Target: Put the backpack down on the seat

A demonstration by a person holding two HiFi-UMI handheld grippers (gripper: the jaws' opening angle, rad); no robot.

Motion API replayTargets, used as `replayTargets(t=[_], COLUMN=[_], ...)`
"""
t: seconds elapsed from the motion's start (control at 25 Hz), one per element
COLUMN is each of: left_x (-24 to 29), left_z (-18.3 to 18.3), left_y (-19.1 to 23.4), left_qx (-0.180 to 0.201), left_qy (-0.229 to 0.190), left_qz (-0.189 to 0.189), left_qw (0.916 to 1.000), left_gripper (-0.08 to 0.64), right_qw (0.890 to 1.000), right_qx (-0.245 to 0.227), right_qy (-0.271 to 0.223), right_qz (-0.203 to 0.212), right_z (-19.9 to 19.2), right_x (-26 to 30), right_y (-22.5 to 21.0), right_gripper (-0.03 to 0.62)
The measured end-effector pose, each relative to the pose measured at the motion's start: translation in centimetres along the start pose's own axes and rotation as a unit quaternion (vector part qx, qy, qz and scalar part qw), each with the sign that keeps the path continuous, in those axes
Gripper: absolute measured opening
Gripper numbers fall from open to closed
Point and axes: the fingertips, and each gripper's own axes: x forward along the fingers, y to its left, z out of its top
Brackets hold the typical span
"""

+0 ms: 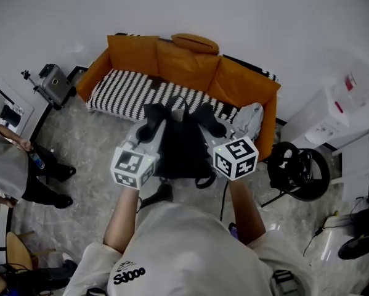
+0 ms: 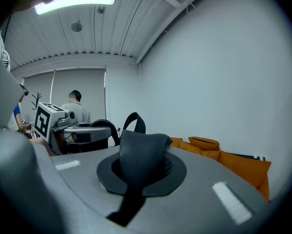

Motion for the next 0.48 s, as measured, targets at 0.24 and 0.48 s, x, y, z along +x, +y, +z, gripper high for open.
replayTargets(t=[0.24, 0.48], left_x=[4.2, 8.3], left_z=[0.2, 1.3], left_y=[4.2, 8.8], left_qx=[0.000, 0.000], left_qy=[0.002, -0.003], left_qz=[-0.003, -0.009], left_qw=[1.0000, 1.0000], left_gripper=[0.036, 0.035], right_qw=[1.000, 1.000], right_qx=[0.005, 0.007], right_qy=[0.001, -0.001], right_qz=[-0.003, -0.007], right_z=[1.3, 3.6], right_x=[4.9, 9.5], right_y=[-3.2, -5.9], right_gripper=[0.003, 0.003])
